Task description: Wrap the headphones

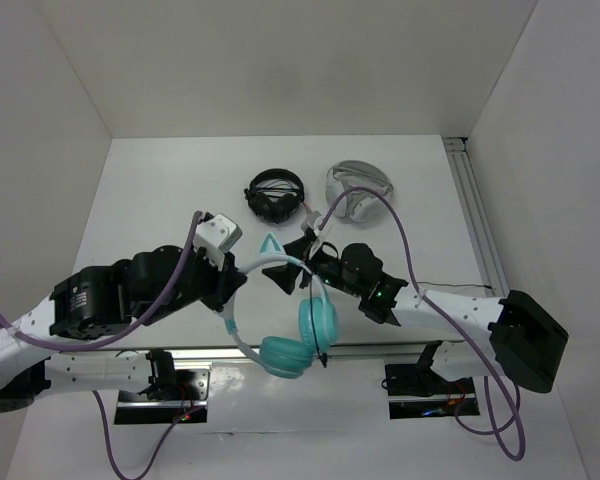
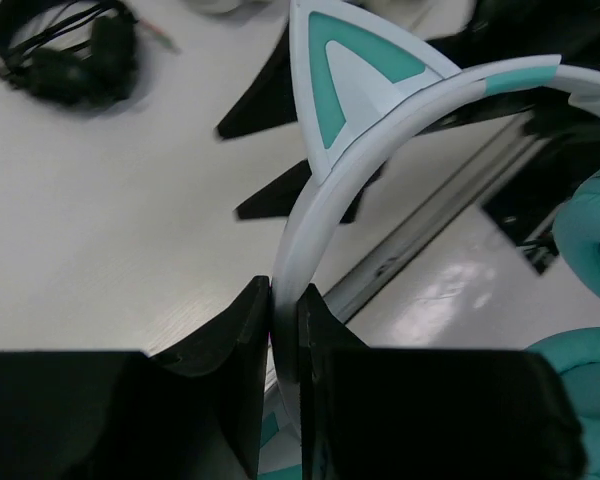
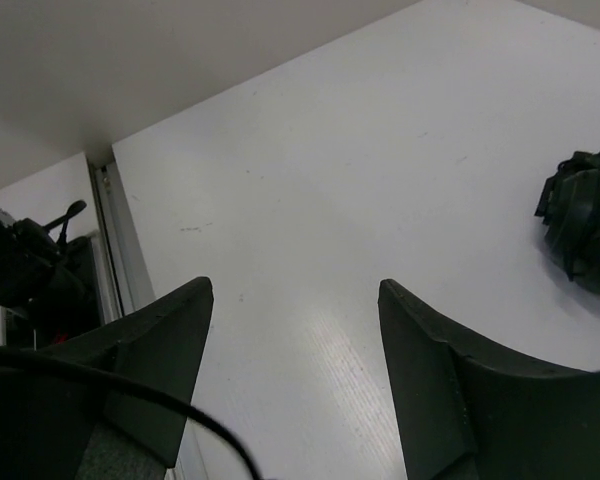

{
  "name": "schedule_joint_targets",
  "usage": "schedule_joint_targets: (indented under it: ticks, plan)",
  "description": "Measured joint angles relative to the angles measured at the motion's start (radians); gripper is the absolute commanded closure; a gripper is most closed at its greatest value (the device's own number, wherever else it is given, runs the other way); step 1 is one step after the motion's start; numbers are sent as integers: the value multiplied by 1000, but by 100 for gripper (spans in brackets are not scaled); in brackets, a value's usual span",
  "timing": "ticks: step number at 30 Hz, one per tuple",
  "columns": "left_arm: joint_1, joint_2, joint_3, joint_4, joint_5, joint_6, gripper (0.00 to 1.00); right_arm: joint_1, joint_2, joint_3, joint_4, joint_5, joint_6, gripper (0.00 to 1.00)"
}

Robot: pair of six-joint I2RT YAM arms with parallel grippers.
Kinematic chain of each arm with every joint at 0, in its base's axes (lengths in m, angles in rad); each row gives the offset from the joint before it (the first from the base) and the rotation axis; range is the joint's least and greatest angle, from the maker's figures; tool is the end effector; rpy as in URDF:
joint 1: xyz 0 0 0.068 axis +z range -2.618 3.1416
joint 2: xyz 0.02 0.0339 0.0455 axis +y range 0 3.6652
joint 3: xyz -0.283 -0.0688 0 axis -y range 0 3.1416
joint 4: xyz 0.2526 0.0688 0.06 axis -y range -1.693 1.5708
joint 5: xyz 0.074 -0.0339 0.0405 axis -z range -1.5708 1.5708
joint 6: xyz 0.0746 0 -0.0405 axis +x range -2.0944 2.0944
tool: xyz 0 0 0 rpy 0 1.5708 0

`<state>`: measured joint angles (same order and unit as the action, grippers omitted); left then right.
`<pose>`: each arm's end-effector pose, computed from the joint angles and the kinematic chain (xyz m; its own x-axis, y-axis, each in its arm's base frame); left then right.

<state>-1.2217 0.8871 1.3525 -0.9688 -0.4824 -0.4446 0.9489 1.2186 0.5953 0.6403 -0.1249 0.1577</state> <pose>0.0882 -0.1411 0.4323 -0.4472 0.1147 -0.8870 0.5551 0.8132 -0.1747 0.1733 0.2578 0.2829 -0.1283 0.0885 -0.9878 -0.8697 0.4687 0.1549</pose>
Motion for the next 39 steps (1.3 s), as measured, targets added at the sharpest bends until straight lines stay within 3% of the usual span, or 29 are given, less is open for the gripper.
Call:
schedule_joint_targets:
  ticks: [7,11,19,23,24,25,26,29,39]
  plan:
    - [-19,-1,1,230,102,-63,100,-99,68,-103,101,-136,62,27]
    - [-19,-20,1,260,96,-92,100,-118,92,-121,131,-171,85,27]
    - [-19,-67,-3,297,5,-173,100,-122,207,-156,270,-212,137,37]
    - [-19,-77,-4,309,-29,-219,100,-123,280,-162,328,-220,167,52]
    - [-19,-79,-5,312,-38,-228,100,-123,298,-162,346,-223,175,58]
    - [-19,-82,-7,315,-47,-241,100,-123,312,-162,357,-223,182,77]
    - [-19,-85,-11,318,-58,-247,100,-123,330,-162,375,-225,184,86]
    - [-19,-96,-16,317,-88,-272,100,-123,379,-162,417,-223,208,100]
    - [-19,-97,-14,238,-228,-436,100,-116,415,-164,466,-171,226,100]
